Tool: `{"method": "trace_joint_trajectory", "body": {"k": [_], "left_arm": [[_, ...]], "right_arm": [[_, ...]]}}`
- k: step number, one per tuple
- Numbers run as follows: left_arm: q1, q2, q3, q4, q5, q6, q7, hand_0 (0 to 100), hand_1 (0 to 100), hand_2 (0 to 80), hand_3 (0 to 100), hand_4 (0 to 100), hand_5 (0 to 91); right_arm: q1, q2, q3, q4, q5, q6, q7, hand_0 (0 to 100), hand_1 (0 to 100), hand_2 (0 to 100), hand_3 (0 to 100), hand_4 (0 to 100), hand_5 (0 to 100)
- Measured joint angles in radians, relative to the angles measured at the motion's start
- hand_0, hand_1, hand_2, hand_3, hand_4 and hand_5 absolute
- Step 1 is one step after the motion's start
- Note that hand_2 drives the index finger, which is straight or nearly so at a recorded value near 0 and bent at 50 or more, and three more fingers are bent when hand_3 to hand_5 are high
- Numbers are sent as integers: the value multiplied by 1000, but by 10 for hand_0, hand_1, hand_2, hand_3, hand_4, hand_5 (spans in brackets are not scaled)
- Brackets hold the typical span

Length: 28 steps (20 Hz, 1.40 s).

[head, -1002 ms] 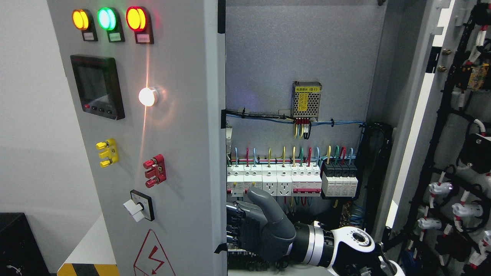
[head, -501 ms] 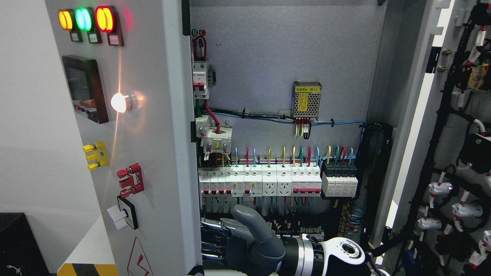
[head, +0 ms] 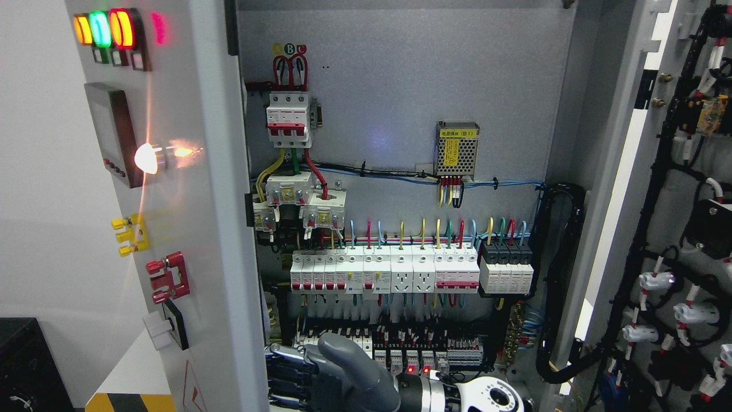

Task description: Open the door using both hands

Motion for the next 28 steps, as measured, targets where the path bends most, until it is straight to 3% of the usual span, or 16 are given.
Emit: {"method": "trace_joint_trajectory", "body": {"k": [5,11,16,28], "left_arm": [[0,0,0,0,0,0,0,0,0,0,0,0,0],[0,0,0,0,0,0,0,0,0,0,0,0,0],[0,0,0,0,0,0,0,0,0,0,0,0,0],[0,0,0,0,0,0,0,0,0,0,0,0,0]], "right_arm": [[7,18,52,-6,3,-1,-3,0,0,0,0,0,0],[11,33,104,9,8,2,-57,0,0,0,0,0,0],[13,64,142,26,43,3,-86,0,0,0,0,0,0],[13,146,212,84,115,6,-93,0,0,0,0,0,0]]}}
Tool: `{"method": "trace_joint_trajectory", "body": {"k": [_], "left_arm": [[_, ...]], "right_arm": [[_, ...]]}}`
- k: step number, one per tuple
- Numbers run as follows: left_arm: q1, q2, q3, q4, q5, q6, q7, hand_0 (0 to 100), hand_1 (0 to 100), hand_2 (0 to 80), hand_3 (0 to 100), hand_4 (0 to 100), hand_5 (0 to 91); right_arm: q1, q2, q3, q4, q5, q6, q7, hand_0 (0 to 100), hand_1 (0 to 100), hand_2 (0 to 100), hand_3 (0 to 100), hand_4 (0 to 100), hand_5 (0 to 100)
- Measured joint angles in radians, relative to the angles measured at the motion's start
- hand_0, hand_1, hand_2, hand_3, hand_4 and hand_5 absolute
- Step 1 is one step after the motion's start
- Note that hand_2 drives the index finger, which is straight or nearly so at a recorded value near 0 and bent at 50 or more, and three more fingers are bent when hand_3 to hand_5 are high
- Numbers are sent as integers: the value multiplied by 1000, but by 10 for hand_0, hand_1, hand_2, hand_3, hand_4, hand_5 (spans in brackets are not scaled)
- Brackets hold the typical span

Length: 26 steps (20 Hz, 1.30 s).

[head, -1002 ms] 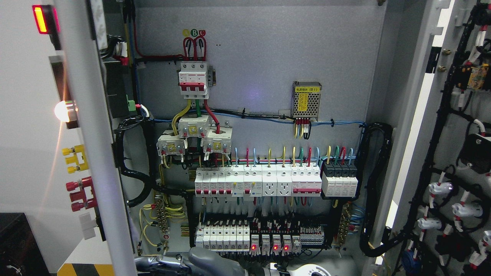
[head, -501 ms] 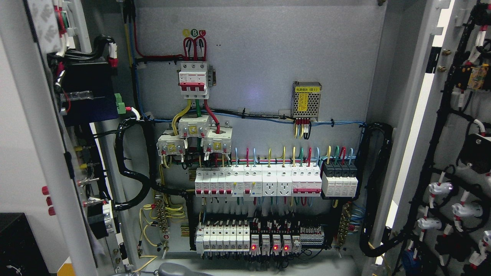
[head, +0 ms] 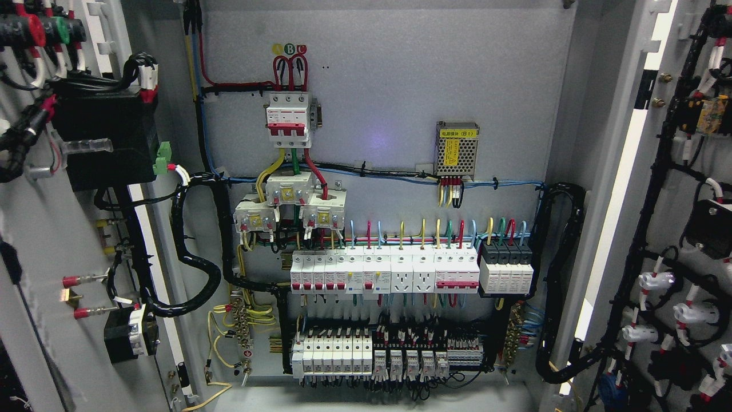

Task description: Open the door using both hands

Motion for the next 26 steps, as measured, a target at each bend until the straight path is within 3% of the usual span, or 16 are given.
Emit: {"method": "trace_joint_trajectory", "body": {"k": [7,11,17,21,23,26], "left_arm": [[0,0,0,0,0,0,0,0,0,0,0,0,0],[0,0,0,0,0,0,0,0,0,0,0,0,0],[4,1,-2,-27,0,-3,0,0,0,0,0,0,0],[68,18,-57,-144,0,-13,-1,0,0,0,0,0,0],[119,31,-93,-229,0,-18,-3,0,0,0,0,0,0],[204,52,-140,-377,0,-23,-4,0,0,0,0,0,0]], "right_arm": [[-1,22,21,22,24,0,-1,0,0,0,0,0,0],[4,21,0,28,25,-4,-3,0,0,0,0,0,0],[42,-14,-64,10,25,-11,4,0,0,0,0,0,0],[97,-40,-119,-21,27,-15,8,0,0,0,0,0,0],[128,-51,-142,-45,28,-41,-56,0,0,0,0,0,0],[188,-81,-171,-92,31,-149,-192,0,0,0,0,0,0]]}}
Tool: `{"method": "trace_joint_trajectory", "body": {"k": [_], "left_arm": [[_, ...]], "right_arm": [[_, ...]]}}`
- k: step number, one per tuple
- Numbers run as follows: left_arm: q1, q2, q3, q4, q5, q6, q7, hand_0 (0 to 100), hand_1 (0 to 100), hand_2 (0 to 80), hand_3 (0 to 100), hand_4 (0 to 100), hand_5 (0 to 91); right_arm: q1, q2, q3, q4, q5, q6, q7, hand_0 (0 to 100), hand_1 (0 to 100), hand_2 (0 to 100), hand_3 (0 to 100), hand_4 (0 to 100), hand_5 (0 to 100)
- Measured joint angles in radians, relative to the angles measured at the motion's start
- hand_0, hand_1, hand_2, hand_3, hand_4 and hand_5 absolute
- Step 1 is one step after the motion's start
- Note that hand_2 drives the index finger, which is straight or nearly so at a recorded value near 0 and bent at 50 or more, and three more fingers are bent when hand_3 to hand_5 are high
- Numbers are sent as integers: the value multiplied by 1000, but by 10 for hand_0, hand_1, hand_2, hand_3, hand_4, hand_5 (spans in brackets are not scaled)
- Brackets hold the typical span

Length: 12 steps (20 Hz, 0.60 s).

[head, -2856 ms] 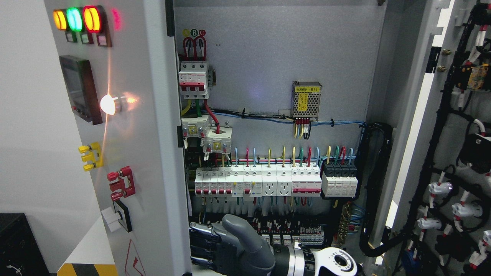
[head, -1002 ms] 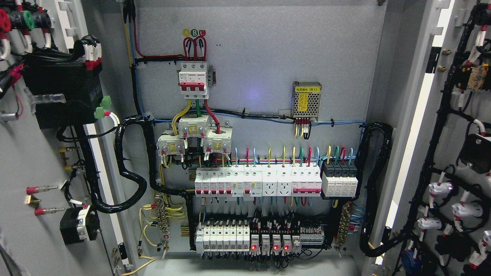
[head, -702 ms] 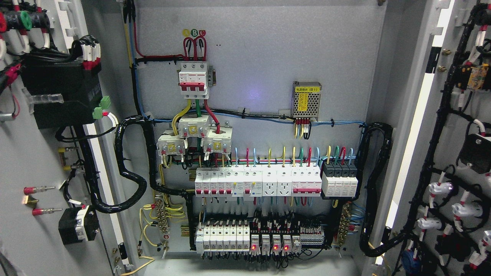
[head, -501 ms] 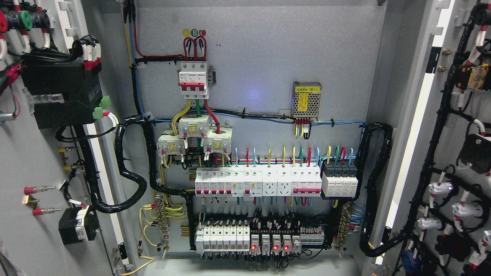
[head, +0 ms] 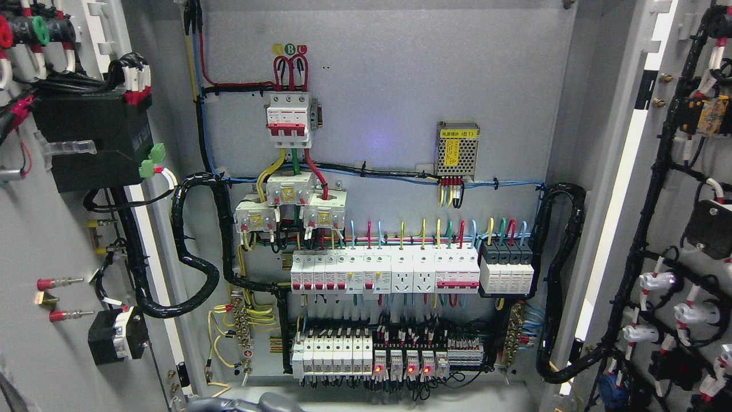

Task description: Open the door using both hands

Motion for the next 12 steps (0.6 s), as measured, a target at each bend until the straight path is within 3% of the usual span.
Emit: {"method": "trace_joint_trajectory", "body": {"k": [4,6,9,12], "left_arm": [[104,38,-50,-202,0,-2,0,0,0,0,0,0,0],[142,57,-72,-295,0,-2,2,0,0,0,0,0,0],[180,81,-95,-410,0,-10,4,0,0,0,0,0,0],[226,104,-113,-524,0,-22,5,0,0,0,0,0,0]], "right_arm": [[98,-50,-28,-66,3,-154,-174,0,0,0,0,0,0],[147,-75,-42,-93,3,-232,-239,0,0,0,0,0,0],[223,-111,-63,-129,3,-372,-289,0,0,0,0,0,0],[300,-148,-83,-162,2,-481,-304,0,0,0,0,0,0]]}}
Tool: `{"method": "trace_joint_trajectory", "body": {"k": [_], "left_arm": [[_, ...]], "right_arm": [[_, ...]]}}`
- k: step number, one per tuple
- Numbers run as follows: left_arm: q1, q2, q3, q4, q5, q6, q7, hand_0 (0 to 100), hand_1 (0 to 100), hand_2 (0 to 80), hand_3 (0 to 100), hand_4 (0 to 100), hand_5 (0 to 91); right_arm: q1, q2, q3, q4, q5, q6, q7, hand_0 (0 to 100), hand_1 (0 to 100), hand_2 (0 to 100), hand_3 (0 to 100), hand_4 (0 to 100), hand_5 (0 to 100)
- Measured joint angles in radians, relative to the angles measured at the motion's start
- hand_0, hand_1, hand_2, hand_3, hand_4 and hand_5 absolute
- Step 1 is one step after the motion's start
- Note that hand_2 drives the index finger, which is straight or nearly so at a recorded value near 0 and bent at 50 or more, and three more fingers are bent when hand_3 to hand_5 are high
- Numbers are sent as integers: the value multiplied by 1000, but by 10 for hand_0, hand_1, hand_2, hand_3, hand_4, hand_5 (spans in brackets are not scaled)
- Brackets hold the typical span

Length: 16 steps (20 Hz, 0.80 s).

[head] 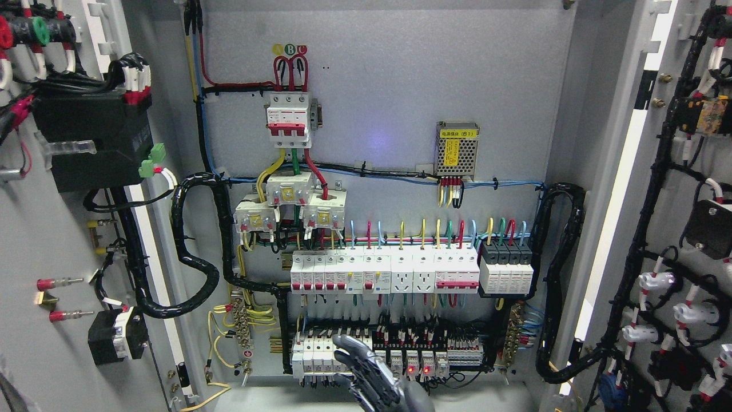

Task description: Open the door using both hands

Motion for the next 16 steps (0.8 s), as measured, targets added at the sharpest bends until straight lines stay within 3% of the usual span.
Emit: {"method": "trace_joint_trajectory", "body": {"k": [3,9,16], "left_arm": [[56,29,-15,-130,0,-1,0,0,0,0,0,0,0],[136,95,-31,-388,0,-1,0,0,0,0,0,0,0],[188,161,-38,-631,0,-1,0,0,0,0,0,0,0]], "right_arm": [[71,-36,-28,-32,-1,-64,-4,0,0,0,0,0,0],[199,-94,-100,-96,-1,-103,-10,0,0,0,0,0,0],[282,-180,-183,-142,2,-195,3,0,0,0,0,0,0]]}}
